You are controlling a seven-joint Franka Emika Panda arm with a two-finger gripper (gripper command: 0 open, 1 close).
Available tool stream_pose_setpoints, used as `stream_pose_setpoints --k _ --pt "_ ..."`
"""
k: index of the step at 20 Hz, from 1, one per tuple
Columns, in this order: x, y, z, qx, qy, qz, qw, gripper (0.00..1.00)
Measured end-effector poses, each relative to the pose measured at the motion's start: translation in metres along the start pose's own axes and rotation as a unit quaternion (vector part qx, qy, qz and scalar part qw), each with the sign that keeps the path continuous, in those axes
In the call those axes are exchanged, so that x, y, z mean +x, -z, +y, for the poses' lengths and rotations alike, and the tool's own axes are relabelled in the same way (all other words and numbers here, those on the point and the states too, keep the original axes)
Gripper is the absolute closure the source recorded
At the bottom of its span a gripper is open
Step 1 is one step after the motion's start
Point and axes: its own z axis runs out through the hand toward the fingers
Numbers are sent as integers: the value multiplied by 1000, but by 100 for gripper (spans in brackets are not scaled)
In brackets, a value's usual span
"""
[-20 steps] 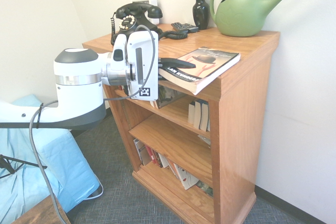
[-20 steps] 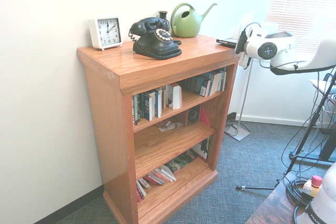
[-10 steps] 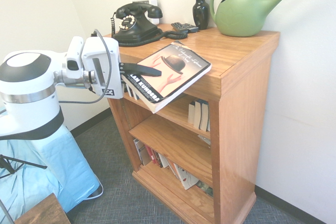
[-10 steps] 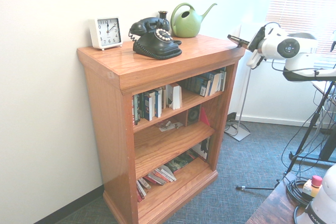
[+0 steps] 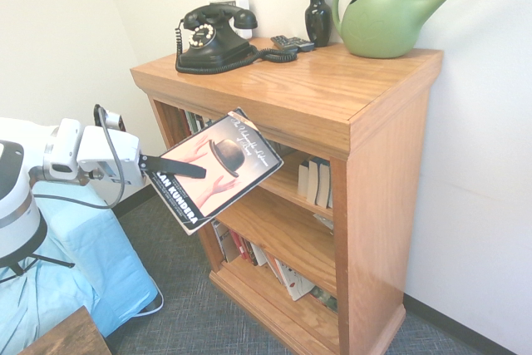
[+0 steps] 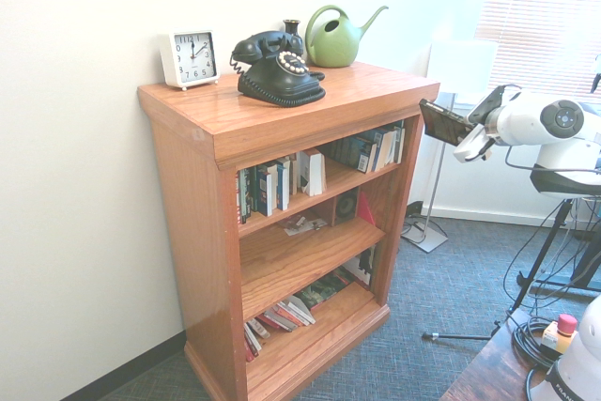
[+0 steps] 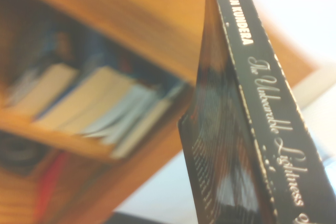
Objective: Organize the shelf
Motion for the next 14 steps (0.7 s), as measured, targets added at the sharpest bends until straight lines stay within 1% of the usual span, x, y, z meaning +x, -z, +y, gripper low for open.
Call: stream_pose_setpoints --k 4,9,14 --pt "-39 -5 -30 21 -5 -35 999 100" --pt "-65 -24 -60 53 -17 -76 996 100" --pt "-78 -48 -102 81 -37 -107 990 100"
